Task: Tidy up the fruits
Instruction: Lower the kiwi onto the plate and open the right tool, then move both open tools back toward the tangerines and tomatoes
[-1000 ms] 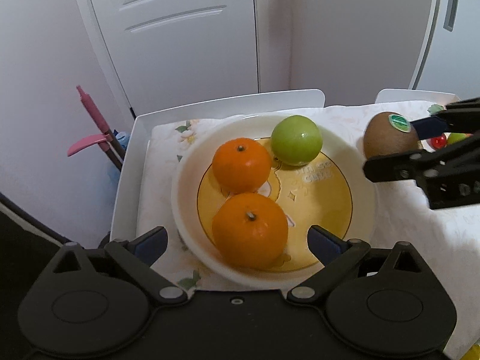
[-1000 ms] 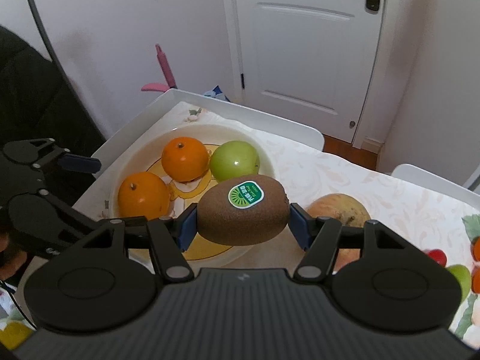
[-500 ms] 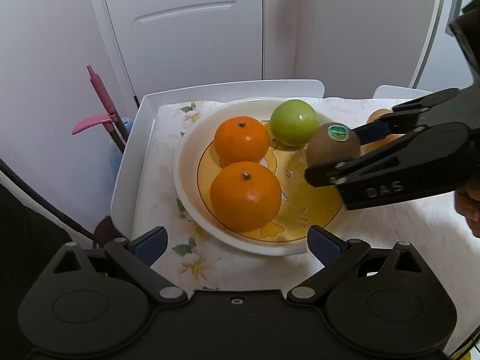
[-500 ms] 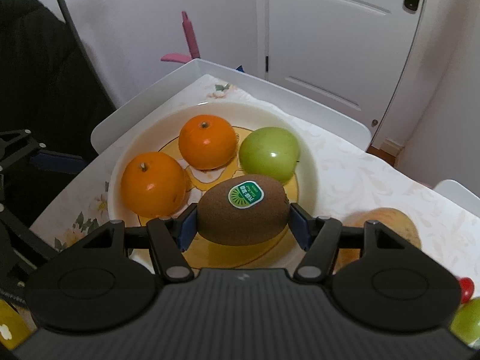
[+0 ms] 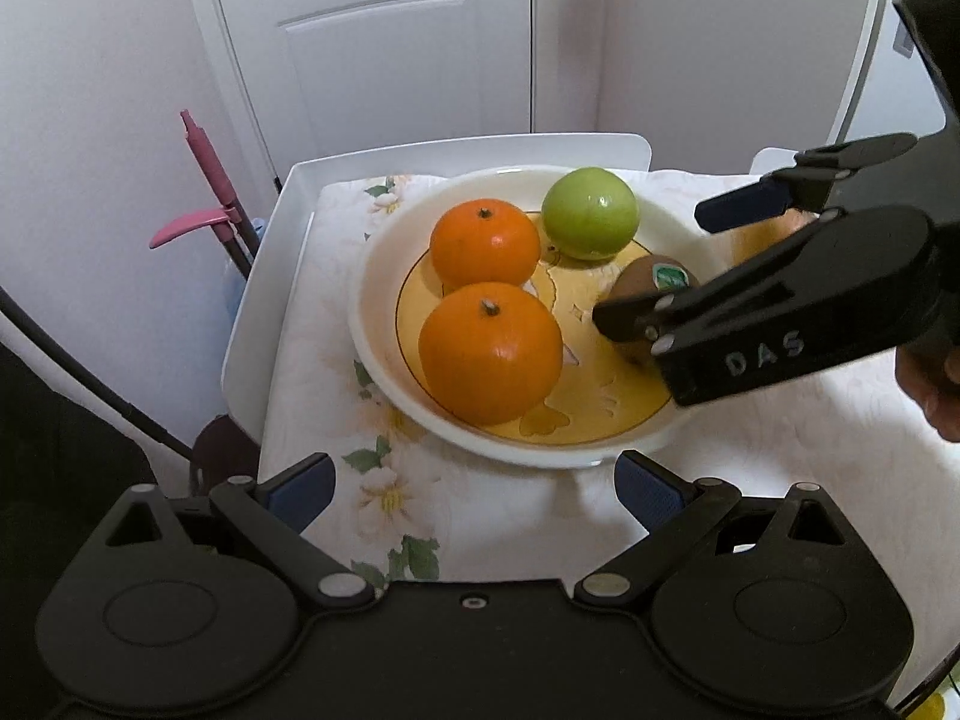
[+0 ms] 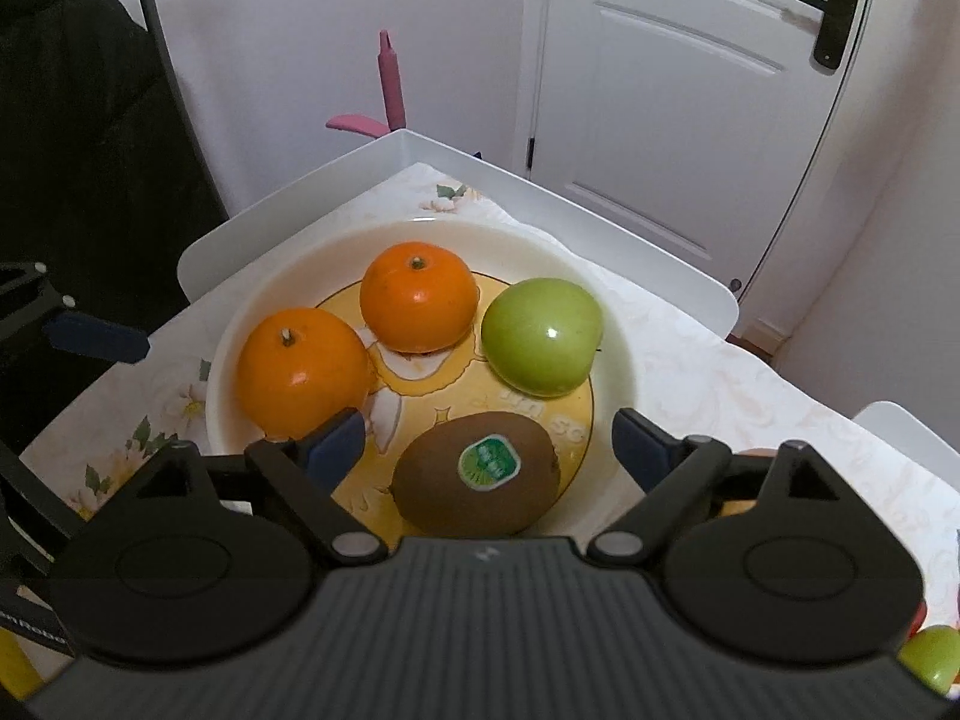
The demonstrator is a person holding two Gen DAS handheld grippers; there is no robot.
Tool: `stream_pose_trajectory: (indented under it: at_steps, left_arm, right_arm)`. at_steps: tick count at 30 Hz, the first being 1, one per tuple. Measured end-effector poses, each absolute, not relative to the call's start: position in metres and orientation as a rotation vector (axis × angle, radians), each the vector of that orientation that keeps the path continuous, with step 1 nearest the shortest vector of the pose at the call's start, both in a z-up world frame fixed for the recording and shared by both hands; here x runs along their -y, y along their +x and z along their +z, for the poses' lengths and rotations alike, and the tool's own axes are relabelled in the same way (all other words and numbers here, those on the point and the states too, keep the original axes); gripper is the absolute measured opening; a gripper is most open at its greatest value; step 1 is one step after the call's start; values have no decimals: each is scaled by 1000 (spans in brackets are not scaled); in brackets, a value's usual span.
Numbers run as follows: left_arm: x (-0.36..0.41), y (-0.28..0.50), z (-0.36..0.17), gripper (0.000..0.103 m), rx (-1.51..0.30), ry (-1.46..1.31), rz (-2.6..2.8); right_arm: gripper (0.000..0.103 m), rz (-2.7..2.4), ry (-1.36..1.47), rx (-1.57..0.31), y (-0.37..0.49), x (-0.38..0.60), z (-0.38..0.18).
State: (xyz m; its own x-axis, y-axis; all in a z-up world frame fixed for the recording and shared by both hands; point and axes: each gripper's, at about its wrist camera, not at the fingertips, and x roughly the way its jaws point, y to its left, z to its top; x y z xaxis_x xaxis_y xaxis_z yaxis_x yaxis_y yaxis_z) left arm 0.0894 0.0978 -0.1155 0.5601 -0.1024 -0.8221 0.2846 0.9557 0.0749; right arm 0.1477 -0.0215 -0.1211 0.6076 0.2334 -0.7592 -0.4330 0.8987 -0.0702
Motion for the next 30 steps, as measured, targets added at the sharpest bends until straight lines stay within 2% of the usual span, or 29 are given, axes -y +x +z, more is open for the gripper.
stream_pose_trajectory:
  at_steps: [17, 30]
  left_arm:
    - [-92, 72, -82, 101, -919, 159, -167]
    - [-16, 29, -46, 101, -853, 156, -171]
  right_arm:
    - [103, 321, -156, -776, 101, 54, -75]
    - [103, 196, -96, -749, 38, 151, -45]
